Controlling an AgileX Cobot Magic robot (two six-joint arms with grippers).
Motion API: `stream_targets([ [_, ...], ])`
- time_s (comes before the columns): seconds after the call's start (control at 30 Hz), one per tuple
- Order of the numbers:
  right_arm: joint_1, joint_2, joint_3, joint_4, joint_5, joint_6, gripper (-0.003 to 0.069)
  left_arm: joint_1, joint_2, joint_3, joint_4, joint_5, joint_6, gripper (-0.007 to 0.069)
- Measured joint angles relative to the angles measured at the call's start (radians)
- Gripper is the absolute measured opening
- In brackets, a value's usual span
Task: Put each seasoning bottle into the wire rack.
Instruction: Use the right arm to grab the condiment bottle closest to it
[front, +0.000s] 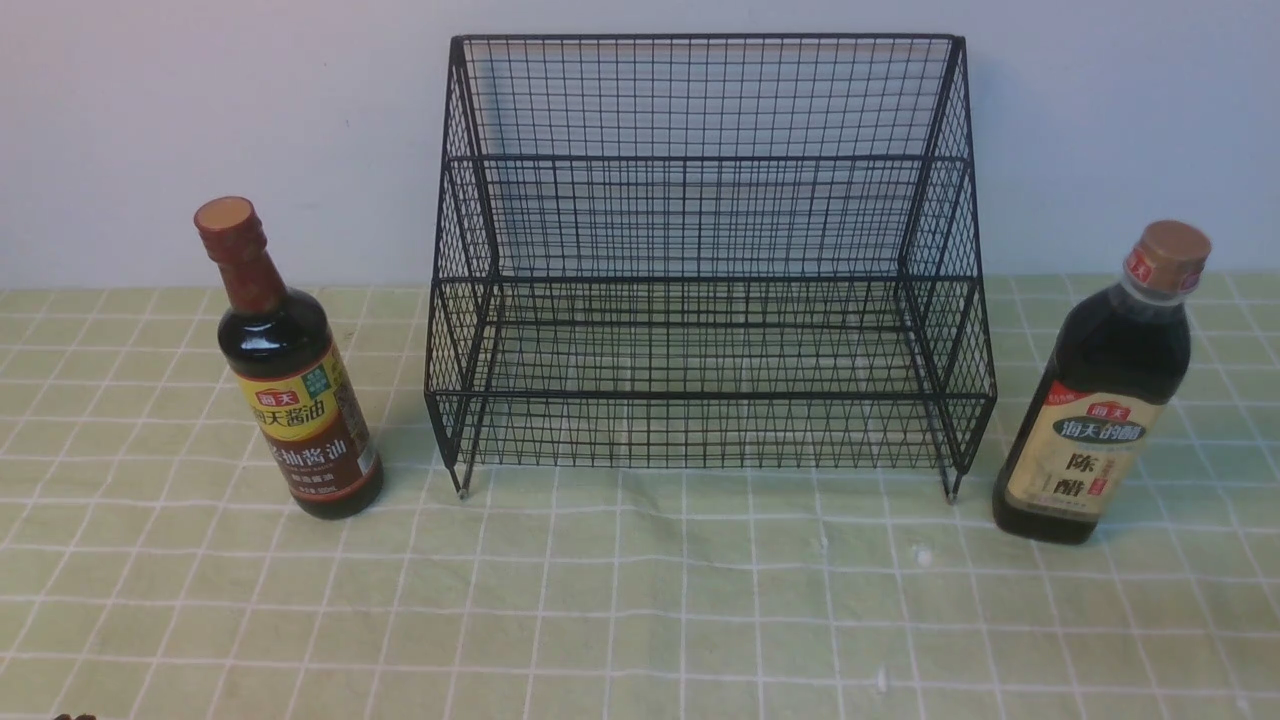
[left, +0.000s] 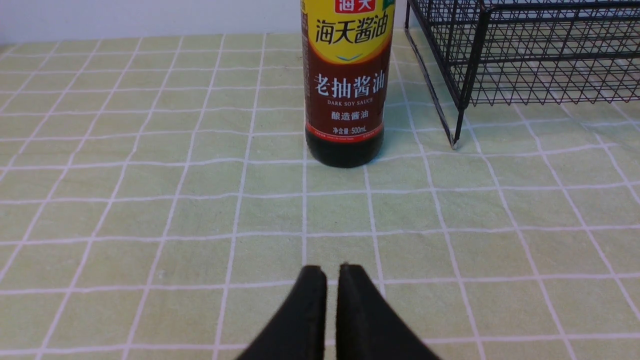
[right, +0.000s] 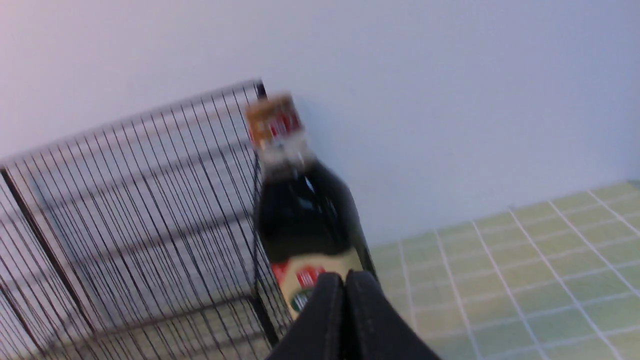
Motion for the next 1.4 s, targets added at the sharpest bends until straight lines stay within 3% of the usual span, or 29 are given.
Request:
stream_targets([
  [0.13, 0.000, 0.000, 0.000, 0.105, -0.083, 0.021, -0.0015, 0.000, 0.000, 0.000, 0.000, 0.000, 0.000, 0.0017],
  [0.43, 0.002, 0.002, -0.027, 0.136, -0.160, 0.051, -0.0015, 0.000, 0.000, 0.000, 0.000, 0.000, 0.000, 0.0017],
  [0.57, 0.025, 0.099, -0.246, 0.099, 0.033, 0.023, -0.0015, 0.000, 0.000, 0.000, 0.000, 0.000, 0.000, 0.0017],
  [0.77, 0.051, 0.465, -0.686, 0.040, 0.531, -0.120, -0.0015, 0.000, 0.000, 0.000, 0.000, 0.000, 0.000, 0.0017],
  [0.9, 0.051, 0.689, -0.886, 0.018, 0.702, -0.183, -0.0001, 0.000, 0.000, 0.000, 0.000, 0.000, 0.000, 0.0017],
  [1.13, 0.051, 1.035, -1.158, 0.005, 0.807, -0.265, 0.0160, 0.000, 0.000, 0.000, 0.000, 0.000, 0.000, 0.0017],
  [1.2, 0.051, 1.134, -1.218, 0.006, 0.810, -0.274, 0.0274, 0.000, 0.000, 0.000, 0.000, 0.000, 0.000, 0.0017],
  [1.37, 0.051, 1.288, -1.267, 0.031, 0.811, -0.278, 0.0477, 0.000, 0.000, 0.000, 0.000, 0.000, 0.000, 0.0017],
  [1.4, 0.051, 1.293, -1.267, 0.030, 0.811, -0.279, 0.0484, 0.000, 0.000, 0.000, 0.000, 0.000, 0.000, 0.0017],
])
